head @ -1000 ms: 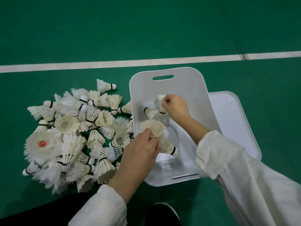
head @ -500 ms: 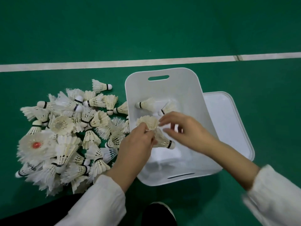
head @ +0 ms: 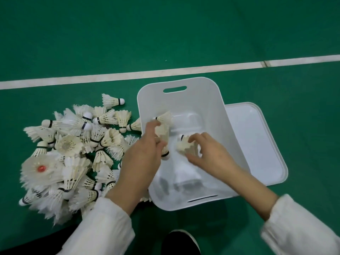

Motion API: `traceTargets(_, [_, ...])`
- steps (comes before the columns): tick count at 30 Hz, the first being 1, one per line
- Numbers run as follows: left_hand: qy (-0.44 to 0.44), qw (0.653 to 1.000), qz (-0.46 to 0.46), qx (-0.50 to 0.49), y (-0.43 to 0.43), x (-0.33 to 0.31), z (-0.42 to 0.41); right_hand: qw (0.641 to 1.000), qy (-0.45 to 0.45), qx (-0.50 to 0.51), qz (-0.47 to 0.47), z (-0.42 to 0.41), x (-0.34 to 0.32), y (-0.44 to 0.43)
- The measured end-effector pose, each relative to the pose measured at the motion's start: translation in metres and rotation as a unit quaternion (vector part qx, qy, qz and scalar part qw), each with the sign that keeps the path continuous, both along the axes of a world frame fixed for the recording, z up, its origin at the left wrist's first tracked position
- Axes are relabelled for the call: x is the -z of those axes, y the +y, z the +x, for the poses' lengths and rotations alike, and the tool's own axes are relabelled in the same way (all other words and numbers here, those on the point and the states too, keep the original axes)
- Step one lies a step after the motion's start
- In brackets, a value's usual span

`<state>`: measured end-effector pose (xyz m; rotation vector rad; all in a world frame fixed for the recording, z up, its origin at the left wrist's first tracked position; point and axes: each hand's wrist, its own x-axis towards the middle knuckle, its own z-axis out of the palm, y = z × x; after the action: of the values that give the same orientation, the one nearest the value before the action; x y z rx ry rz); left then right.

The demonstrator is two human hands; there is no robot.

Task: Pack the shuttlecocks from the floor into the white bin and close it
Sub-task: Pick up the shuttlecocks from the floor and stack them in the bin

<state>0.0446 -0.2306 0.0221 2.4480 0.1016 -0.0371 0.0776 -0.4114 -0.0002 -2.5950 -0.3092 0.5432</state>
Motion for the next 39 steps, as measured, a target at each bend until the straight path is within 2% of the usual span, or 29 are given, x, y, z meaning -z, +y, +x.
traceTargets(3, [-0.003,0.999,0.043,0.014,0.004,-0.002,0.005,0.997,-0.016,0.081,0.004,0.043,0.01,0.003])
traceTargets(6, [-0.041,0.992,0.099,0.065,0.004,0.002,0.005,0.994,-0.019,0.108,-0.023,0.089,0.034,0.021])
traceTargets(11, [-0.057,0.987,0.111,0.099,0.008,0.015,0.0,0.99,0.028,0.119,-0.077,0.122,0.082,0.044])
traceTargets(14, [-0.067,0.987,0.106,0.1,0.011,0.02,0.0,0.994,0.022,0.079,-0.068,0.115,0.089,0.045])
traceTargets(16, [-0.069,0.987,0.103,0.1,0.012,0.02,0.001,0.998,-0.022,0.054,-0.026,0.105,0.073,0.038])
traceTargets(18, [-0.075,0.986,0.108,0.103,0.012,0.02,0.002,0.993,-0.082,0.028,0.076,0.086,0.043,0.033])
traceTargets(20, [-0.081,0.983,0.12,0.109,0.011,0.02,0.003,0.976,-0.108,-0.046,0.182,0.059,0.008,0.031])
traceTargets(21, [-0.082,0.983,0.123,0.112,0.011,0.019,0.003,0.97,-0.098,-0.099,0.199,0.043,-0.007,0.03])
traceTargets(23, [-0.079,0.982,0.121,0.119,0.01,0.018,0.003,0.974,-0.009,-0.166,0.156,0.018,-0.022,0.032])
traceTargets(25, [-0.073,0.981,0.123,0.135,0.012,0.016,0.002,0.978,0.07,-0.167,0.107,0.008,-0.023,0.033])
traceTargets(26, [-0.067,0.979,0.126,0.146,0.013,0.015,0.002,0.979,0.082,-0.153,0.103,0.008,-0.021,0.034])
traceTargets(30, [-0.048,0.976,0.126,0.172,0.024,-0.004,0.016,0.988,0.016,-0.099,0.116,0.019,-0.018,0.044])
traceTargets(32, [-0.041,0.976,0.131,0.167,0.039,-0.023,0.035,0.992,-0.02,-0.081,0.091,0.027,-0.014,0.05])
traceTargets(34, [-0.037,0.971,0.161,0.174,0.063,-0.043,0.055,0.996,-0.018,-0.061,0.058,0.037,-0.003,0.055])
traceTargets(36, [-0.029,0.951,0.233,0.202,0.091,-0.055,0.071,0.998,-0.011,-0.062,0.022,0.047,0.01,0.066])
traceTargets(39, [0.059,0.892,0.355,0.275,0.129,-0.059,0.079,0.994,-0.002,-0.103,-0.02,0.059,0.027,0.09])
